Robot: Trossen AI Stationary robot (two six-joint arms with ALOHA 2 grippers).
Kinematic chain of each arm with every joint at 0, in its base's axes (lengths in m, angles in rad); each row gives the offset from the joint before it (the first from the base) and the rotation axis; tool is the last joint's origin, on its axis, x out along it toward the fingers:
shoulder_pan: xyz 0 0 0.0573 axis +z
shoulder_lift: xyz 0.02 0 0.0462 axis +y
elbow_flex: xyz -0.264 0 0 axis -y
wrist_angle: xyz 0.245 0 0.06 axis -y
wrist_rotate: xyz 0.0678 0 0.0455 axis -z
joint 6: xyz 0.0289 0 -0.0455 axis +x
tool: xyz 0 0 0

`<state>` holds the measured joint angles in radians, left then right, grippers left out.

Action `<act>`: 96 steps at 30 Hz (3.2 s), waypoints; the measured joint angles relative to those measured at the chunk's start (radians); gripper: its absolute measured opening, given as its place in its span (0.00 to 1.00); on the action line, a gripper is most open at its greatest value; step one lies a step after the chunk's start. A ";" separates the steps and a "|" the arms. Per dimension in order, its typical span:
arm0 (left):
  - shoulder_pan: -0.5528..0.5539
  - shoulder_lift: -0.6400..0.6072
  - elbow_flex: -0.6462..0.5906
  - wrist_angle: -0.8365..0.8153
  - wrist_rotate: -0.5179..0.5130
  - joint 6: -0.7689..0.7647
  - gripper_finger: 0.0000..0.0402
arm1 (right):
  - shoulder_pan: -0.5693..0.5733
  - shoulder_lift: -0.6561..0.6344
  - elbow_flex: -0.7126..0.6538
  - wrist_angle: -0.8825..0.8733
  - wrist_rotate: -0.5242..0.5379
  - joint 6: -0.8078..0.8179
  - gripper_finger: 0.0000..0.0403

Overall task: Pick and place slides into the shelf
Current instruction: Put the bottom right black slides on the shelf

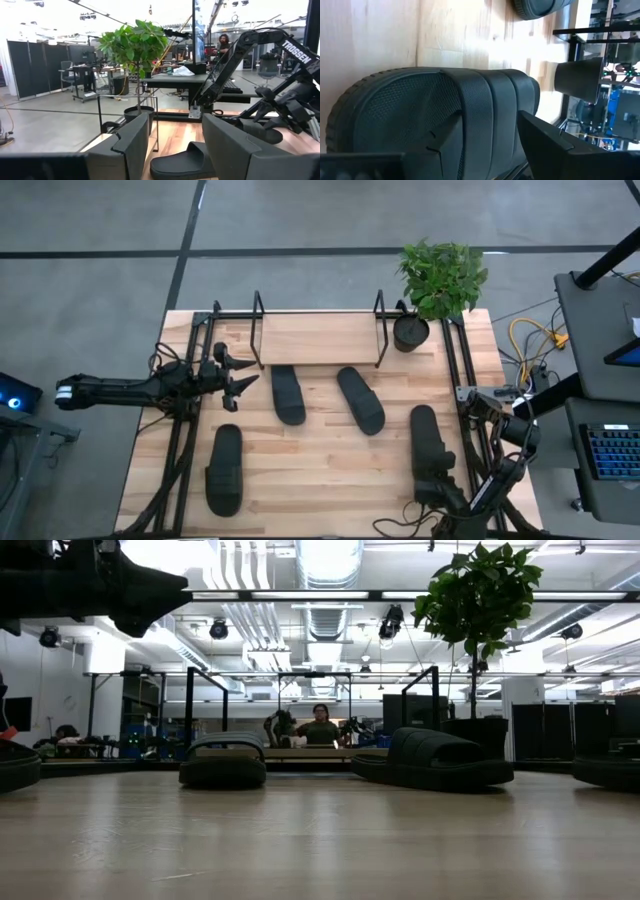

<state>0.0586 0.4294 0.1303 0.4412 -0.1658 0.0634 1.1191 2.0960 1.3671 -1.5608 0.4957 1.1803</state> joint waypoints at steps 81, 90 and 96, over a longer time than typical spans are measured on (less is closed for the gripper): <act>0.000 -0.013 0.000 0.009 0.005 -0.005 0.43 | 0.000 -0.013 0.137 -0.010 0.188 0.078 0.02; 0.000 -0.013 -0.001 0.026 0.005 -0.005 0.43 | -0.009 -0.014 0.182 -0.010 0.235 0.053 0.02; 0.000 -0.012 -0.002 0.027 0.008 -0.006 0.43 | -0.027 -0.014 0.205 -0.011 0.279 0.034 0.02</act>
<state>0.0582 0.4175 0.1287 0.4686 -0.1577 0.0578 1.0926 2.0823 1.5719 -1.5715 0.7752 1.2142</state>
